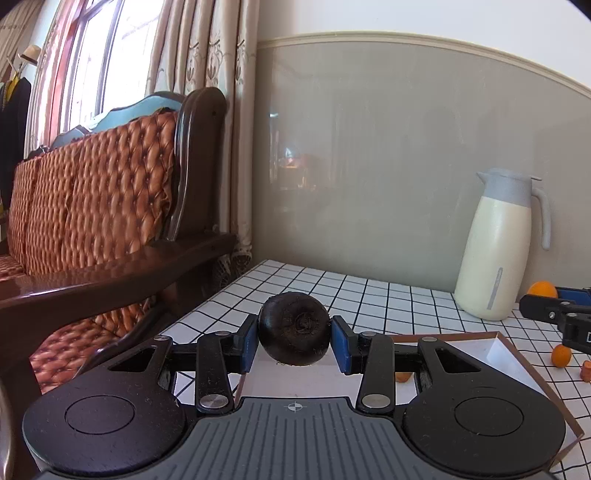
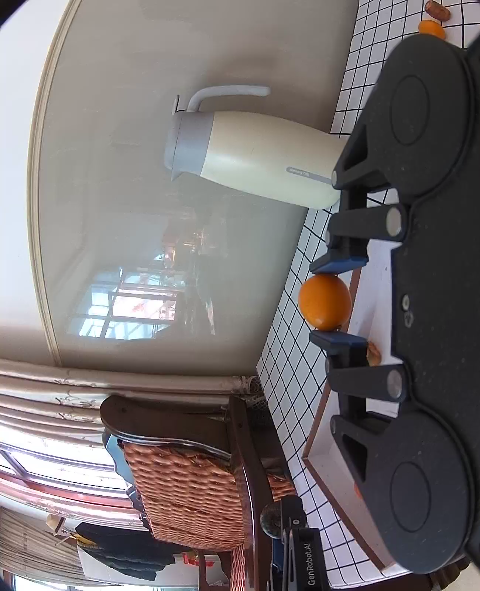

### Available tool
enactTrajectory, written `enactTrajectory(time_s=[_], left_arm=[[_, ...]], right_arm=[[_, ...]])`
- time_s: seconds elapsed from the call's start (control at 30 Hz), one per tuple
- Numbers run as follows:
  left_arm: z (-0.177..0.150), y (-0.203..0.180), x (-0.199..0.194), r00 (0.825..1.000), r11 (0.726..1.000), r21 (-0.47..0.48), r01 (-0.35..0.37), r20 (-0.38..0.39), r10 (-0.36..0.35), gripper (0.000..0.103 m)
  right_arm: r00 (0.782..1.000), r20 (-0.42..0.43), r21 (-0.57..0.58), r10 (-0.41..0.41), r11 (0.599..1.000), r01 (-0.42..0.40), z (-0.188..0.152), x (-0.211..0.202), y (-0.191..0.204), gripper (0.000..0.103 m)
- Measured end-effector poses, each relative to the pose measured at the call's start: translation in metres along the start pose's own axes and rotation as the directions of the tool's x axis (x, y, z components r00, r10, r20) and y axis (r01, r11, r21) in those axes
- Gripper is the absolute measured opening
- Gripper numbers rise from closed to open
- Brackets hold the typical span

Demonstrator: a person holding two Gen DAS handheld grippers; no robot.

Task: Organize fruits
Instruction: 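Carry the dark fruit and the orange over the cardboard tray, then open both grippers to drop the dark fruit and orange into the tray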

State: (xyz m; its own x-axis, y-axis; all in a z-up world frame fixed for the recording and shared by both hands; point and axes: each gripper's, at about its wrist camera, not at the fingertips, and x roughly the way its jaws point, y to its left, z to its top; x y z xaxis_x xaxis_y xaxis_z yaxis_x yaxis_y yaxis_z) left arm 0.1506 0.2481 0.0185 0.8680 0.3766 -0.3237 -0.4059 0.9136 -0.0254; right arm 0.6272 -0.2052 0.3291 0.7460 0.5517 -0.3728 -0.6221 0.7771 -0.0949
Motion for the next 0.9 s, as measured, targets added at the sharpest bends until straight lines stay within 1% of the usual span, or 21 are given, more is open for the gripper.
enactTrajectory(time_s=[0.17,0.33,0.47,0.63,0.77,0.8,0.83,0.87,0.9], left_arm=[[-0.003,-0.003,0.015,0.999,1.000,0.000,0.004,-0.032,-0.004,0.042],[0.002,-0.006,0.033,0.998,1.000,0.026,0.008,-0.059,-0.007,0.042],[0.005,-0.006,0.050,0.997,1.000,0.027,-0.005,-0.077,0.007,0.042],[0.005,-0.009,0.064,0.996,1.000,0.025,-0.004,-0.092,0.006,0.042],[0.006,-0.015,0.069,0.995,1.000,0.028,-0.005,-0.096,0.008,0.042],[0.005,-0.016,0.070,0.995,1.000,0.028,-0.004,-0.100,0.007,0.042],[0.003,-0.016,0.071,0.995,1.000,0.030,-0.004,-0.101,0.007,0.043],[0.002,-0.016,0.071,0.995,1.000,0.029,-0.006,-0.103,0.009,0.067],[0.001,-0.015,0.069,0.996,1.000,0.025,-0.017,-0.091,0.019,0.089]], right_arm=[[1.000,-0.015,0.012,-0.006,1.000,0.006,-0.002,0.011,-0.007,0.024],[0.999,-0.045,0.024,-0.004,1.000,0.005,-0.005,0.029,-0.013,0.024],[0.997,-0.078,0.055,0.009,0.998,-0.005,-0.005,0.044,-0.022,0.024],[0.993,-0.116,0.100,0.032,0.995,-0.021,-0.009,0.060,-0.030,0.024],[0.989,-0.136,0.098,0.051,0.995,-0.038,-0.009,0.068,-0.030,0.024],[0.986,-0.155,0.082,0.056,0.996,-0.044,-0.009,0.071,-0.028,0.028],[0.984,-0.173,0.056,0.032,0.998,-0.023,-0.009,0.074,-0.026,0.034],[0.989,-0.151,0.042,-0.008,0.999,0.014,-0.010,0.072,-0.026,0.059],[0.995,-0.092,0.042,-0.049,0.998,0.053,-0.012,0.064,-0.028,0.089]])
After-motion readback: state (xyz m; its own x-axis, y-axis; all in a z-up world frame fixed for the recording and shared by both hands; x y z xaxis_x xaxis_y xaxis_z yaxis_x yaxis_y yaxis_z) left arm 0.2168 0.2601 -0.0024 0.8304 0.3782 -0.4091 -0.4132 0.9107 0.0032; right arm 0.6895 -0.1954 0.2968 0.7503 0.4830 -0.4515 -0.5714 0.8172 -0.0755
